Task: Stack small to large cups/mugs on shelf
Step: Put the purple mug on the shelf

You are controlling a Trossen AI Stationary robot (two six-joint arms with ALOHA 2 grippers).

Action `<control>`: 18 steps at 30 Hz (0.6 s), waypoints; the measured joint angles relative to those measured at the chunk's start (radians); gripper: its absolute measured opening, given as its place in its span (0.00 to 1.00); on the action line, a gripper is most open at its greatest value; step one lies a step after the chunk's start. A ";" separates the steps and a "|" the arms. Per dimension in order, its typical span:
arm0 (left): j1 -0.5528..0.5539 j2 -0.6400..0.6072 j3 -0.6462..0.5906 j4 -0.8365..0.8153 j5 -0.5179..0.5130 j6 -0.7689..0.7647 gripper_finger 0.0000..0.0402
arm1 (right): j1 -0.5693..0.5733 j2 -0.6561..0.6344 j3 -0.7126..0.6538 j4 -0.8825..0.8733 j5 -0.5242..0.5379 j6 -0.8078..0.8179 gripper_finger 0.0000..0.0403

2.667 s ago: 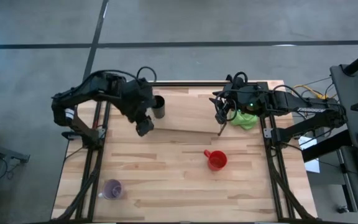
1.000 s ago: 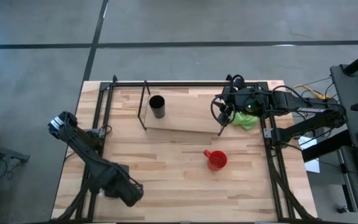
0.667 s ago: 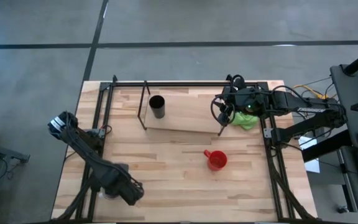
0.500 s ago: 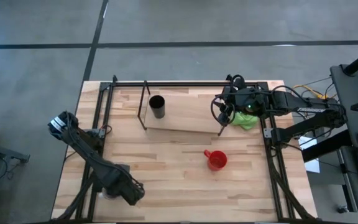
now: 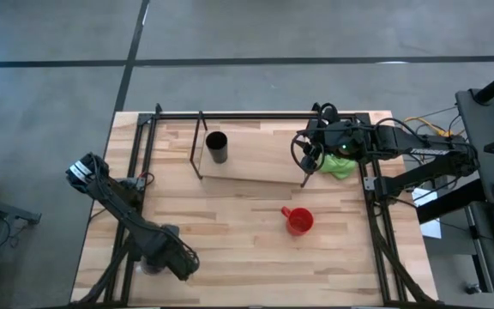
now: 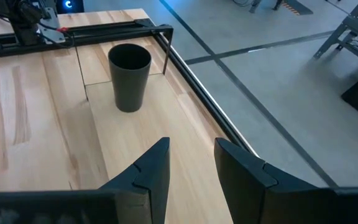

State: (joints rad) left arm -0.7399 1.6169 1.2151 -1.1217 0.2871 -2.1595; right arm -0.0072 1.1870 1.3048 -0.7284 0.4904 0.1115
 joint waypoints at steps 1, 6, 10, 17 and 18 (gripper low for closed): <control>0.000 0.000 -0.001 0.000 0.000 0.001 0.22 | 0.000 0.000 0.000 0.000 0.000 0.000 0.30; 0.000 -0.001 -0.032 0.046 0.000 0.001 0.22 | 0.000 0.000 0.000 0.001 0.000 0.000 0.30; 0.000 -0.001 -0.064 0.106 0.000 0.002 0.22 | 0.000 0.000 0.000 0.002 0.000 0.000 0.30; 0.000 -0.003 -0.065 0.103 0.000 0.008 0.15 | 0.000 0.000 0.000 0.005 0.000 0.001 0.30; 0.000 -0.003 -0.065 0.103 0.000 0.021 0.13 | 0.000 0.000 0.000 0.005 0.000 0.000 0.30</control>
State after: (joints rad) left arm -0.7399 1.6135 1.1503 -1.0186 0.2874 -2.1384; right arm -0.0071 1.1870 1.3048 -0.7235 0.4906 0.1120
